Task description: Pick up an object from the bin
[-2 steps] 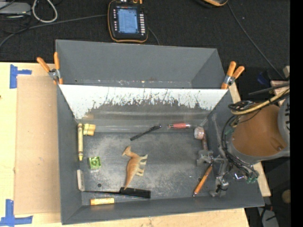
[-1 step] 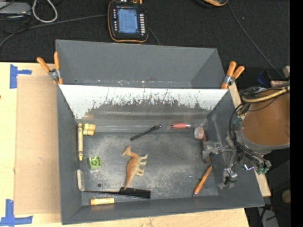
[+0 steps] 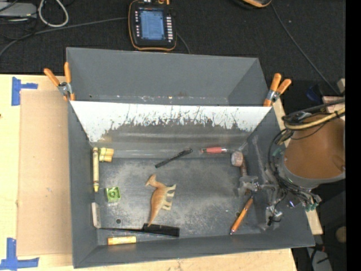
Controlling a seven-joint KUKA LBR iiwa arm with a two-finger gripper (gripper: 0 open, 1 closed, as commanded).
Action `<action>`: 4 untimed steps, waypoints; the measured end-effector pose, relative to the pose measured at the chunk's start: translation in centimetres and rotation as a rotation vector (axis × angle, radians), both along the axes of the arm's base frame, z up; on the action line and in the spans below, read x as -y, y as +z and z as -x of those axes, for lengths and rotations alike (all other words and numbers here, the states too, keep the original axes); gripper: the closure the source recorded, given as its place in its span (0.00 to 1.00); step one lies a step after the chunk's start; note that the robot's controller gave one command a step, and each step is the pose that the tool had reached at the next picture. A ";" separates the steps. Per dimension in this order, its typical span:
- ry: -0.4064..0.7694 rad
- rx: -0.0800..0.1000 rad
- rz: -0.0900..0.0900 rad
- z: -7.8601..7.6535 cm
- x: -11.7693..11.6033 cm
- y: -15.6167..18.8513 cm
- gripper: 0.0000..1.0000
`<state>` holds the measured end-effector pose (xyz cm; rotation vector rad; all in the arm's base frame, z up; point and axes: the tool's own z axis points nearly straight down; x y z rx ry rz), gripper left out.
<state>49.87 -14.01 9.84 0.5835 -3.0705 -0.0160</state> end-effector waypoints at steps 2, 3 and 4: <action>0.134 0.004 -0.004 -1.3 0.7 -2.9 1.00; 0.134 0.004 -0.004 -1.3 0.7 -2.9 1.00; 0.134 0.002 -0.005 -1.3 0.6 -1.4 1.00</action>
Offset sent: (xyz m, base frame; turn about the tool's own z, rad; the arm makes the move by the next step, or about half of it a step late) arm 0.0128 -0.0093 -0.0284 -0.1354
